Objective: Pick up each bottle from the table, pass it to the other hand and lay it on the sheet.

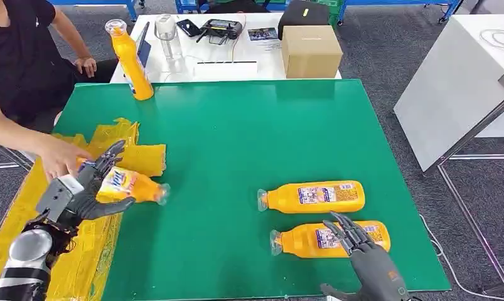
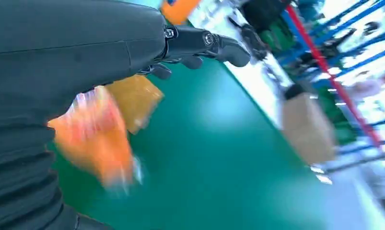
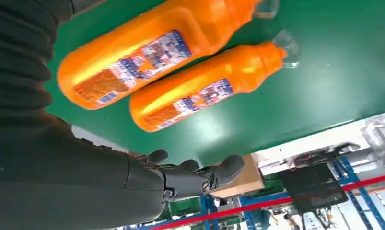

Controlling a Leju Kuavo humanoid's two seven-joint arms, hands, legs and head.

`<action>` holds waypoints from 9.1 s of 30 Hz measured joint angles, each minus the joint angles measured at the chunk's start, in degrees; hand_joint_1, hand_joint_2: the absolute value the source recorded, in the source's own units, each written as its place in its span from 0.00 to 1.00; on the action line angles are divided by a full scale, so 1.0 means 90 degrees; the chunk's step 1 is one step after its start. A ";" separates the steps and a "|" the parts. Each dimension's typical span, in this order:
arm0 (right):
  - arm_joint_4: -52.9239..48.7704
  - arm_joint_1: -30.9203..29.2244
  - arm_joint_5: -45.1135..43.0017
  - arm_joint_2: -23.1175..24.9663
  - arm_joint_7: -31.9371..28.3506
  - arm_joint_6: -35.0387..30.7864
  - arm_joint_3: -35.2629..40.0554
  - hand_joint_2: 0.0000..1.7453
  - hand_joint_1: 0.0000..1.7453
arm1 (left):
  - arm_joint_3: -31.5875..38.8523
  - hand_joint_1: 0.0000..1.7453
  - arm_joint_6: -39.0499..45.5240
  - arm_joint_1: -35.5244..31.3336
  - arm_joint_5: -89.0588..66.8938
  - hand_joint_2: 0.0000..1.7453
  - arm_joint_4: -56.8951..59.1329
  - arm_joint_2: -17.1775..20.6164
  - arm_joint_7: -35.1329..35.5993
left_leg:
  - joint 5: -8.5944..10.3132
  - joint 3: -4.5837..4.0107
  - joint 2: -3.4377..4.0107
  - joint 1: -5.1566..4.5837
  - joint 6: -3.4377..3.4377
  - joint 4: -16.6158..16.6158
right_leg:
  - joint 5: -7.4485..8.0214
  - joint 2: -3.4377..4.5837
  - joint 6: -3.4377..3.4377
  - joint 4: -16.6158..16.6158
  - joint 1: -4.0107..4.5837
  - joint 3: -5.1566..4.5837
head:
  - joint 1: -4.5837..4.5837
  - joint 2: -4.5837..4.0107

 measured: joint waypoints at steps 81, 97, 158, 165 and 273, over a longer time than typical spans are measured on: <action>0.2552 -0.1824 -0.0248 -0.0075 -0.0588 0.3172 -0.1164 1.00 0.00 | -0.0945 0.00 -0.0730 -0.0575 0.3418 0.00 -0.0286 -0.0724 0.1518 | 0.0003 0.0001 0.0000 -0.0004 0.0002 0.0002 | 0.0009 0.0001 0.0013 -0.0001 -0.0006 0.0000 | -0.0002 0.0000; 0.3245 -0.2304 -0.0090 0.0331 -0.0595 0.3174 -0.0148 1.00 0.00 | -0.1190 0.00 -0.0726 -0.0951 0.3528 0.00 0.0008 -0.0901 0.1634 | 0.0003 0.0000 -0.0003 -0.0004 0.0003 0.0003 | 0.0009 0.0000 0.0013 -0.0001 -0.0006 0.0000 | -0.0002 0.0000; 0.2353 -0.2569 -0.2443 0.2954 -0.0930 0.1076 -0.1219 1.00 1.00 | -0.1195 0.00 0.0064 -0.0443 0.4329 1.00 -0.0189 -0.1503 0.2455 | 0.0006 0.0011 -0.0004 -0.0005 0.0000 0.0002 | 0.0009 -0.0006 0.0013 0.0002 -0.0004 0.0017 | -0.0002 0.0000; 0.2597 -0.2893 -0.2166 0.3129 -0.0787 0.1011 -0.0986 1.00 1.00 | -0.1545 0.00 -0.0055 -0.0402 0.5206 1.00 -0.0209 -0.1574 0.2824 | 0.0005 0.0001 -0.0003 -0.0005 0.0000 0.0002 | 0.0009 -0.0004 0.0013 0.0002 -0.0004 0.0007 | -0.0002 0.0000; 0.4054 -0.4194 -0.0853 0.3996 -0.0059 0.1096 0.1294 0.00 0.00 | -0.1744 1.00 0.1705 -0.1239 0.0975 1.00 -0.0247 -0.1943 0.1365 | 0.0008 -0.0005 -0.0003 -0.0004 0.0002 0.0003 | 0.0009 -0.0006 0.0013 0.0004 -0.0003 -0.0002 | 0.0000 0.0000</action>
